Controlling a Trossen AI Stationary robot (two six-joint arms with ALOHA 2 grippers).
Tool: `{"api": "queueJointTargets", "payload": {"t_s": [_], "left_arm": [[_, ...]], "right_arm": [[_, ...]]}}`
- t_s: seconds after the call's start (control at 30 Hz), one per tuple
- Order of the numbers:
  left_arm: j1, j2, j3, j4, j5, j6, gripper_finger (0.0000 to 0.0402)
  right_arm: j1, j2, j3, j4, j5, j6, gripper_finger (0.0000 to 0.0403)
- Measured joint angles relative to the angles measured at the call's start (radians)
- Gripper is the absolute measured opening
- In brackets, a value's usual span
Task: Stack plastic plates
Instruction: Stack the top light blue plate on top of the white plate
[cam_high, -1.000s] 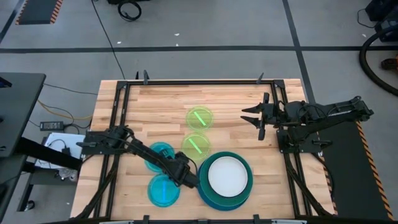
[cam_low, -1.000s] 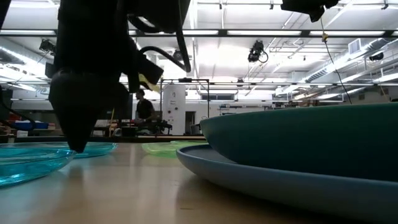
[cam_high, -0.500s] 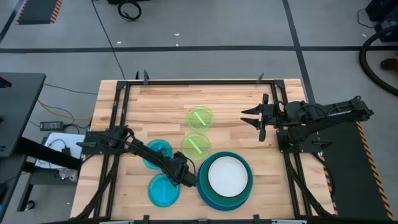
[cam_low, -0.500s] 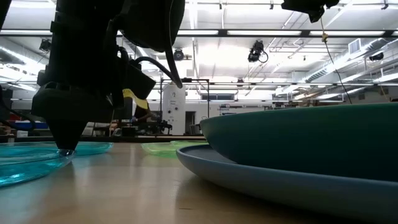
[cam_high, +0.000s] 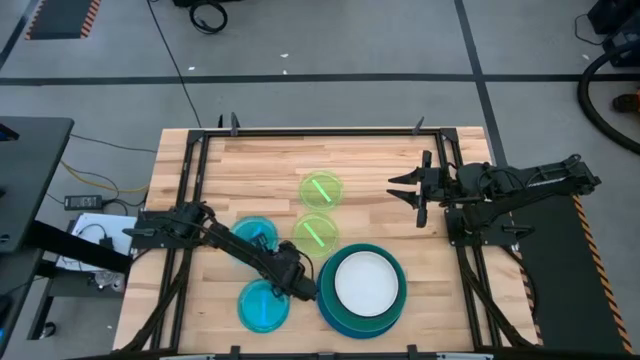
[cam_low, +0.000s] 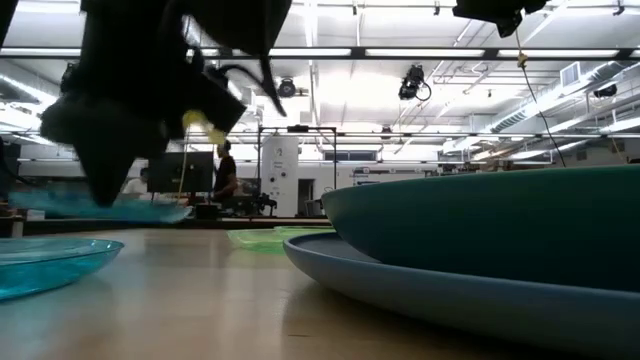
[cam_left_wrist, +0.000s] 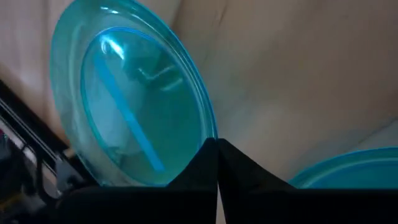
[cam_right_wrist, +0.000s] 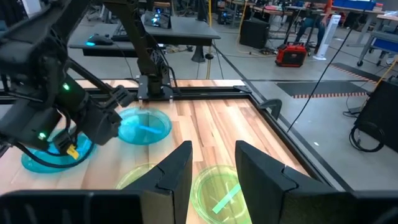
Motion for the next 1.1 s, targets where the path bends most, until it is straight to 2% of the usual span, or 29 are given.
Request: {"api": "queueJointTargets", "payload": {"t_s": [0.1,0.23,0.33,0.43,0.6,0.7,0.87,1.03,1.1], "left_arm": [[-0.01,0.0,0.078,-0.02,-0.062,0.033,0.0006],[-0.029,0.0,0.173,-0.012,-0.154,0.167,0.0005],[-0.048,0.0,0.228,0.033,-0.217,0.331,0.0005],[-0.063,0.0,0.262,0.133,-0.239,0.563,0.0005],[-0.08,0.0,0.265,0.368,-0.241,0.986,0.0005],[-0.082,0.0,0.265,0.482,-0.24,1.153,0.0005],[-0.075,0.006,0.266,0.662,-0.184,1.349,0.0005],[-0.055,0.054,0.266,0.789,-0.097,1.445,0.0005],[-0.048,0.077,0.266,0.812,-0.092,1.479,0.0005]], "right_arm": [[0.0,0.0,0.0,-0.017,0.001,0.0,0.0132],[0.0,-0.012,0.0,-0.04,0.023,-0.001,0.0132],[0.0,-0.037,0.0,-0.075,0.048,-0.005,0.0132],[0.0,-0.069,0.0,-0.103,0.068,-0.001,0.0132],[0.0,-0.115,0.0,-0.16,0.066,0.054,0.0132],[0.0,-0.131,0.0,-0.197,0.06,0.098,0.0132],[0.0,-0.137,0.0,-0.213,0.018,0.143,0.0132],[0.0,-0.134,0.0,-0.238,0.011,0.174,0.0132],[0.0,-0.134,0.0,-0.253,0.011,0.19,0.0132]]}}
